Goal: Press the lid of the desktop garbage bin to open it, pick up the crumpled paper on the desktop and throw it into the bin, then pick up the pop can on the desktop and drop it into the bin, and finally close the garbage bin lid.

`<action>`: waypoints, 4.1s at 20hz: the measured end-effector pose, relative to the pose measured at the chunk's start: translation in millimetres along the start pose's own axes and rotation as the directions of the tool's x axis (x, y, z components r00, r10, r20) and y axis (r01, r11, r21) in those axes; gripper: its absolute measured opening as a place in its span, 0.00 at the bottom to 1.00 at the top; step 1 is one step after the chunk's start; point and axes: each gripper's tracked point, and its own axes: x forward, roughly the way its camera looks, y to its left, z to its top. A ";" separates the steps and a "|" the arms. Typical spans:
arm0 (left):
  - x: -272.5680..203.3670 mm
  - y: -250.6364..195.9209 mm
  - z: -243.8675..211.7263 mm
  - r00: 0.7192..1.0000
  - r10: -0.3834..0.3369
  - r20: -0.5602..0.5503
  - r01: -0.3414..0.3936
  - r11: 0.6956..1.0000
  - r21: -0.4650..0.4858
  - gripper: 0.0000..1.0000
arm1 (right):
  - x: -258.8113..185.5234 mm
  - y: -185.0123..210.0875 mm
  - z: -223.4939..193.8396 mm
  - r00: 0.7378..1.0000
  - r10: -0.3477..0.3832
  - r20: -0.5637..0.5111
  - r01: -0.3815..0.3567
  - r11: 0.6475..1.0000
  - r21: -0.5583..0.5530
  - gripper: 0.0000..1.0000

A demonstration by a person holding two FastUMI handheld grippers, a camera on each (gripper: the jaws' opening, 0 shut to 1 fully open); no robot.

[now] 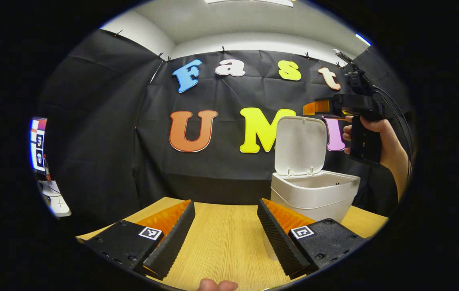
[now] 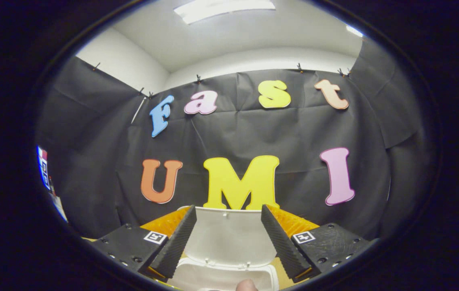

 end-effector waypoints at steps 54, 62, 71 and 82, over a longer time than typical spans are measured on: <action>-19.4 -0.6 3.0 0.999 0.049 0.009 -0.049 0.999 -0.005 0.99 | -56.8 4.5 -93.7 0.903 0.092 -0.420 -0.069 0.995 0.071 0.96; -24.6 -4.0 2.3 0.998 0.055 0.016 -0.055 0.998 -0.019 0.99 | -82.4 1.0 -119.4 0.887 0.101 -0.451 -0.092 0.995 0.042 0.96; -26.2 -11.9 -2.8 0.999 0.046 0.007 -0.046 0.999 -0.025 0.99 | -103.4 0.1 -137.4 0.897 0.079 -0.435 -0.084 0.996 0.007 0.96; -24.1 -16.4 -3.1 0.998 0.056 0.021 -0.055 0.998 -0.041 1.00 | -123.1 -5.6 -151.4 0.909 0.033 -0.416 -0.032 0.999 0.010 0.96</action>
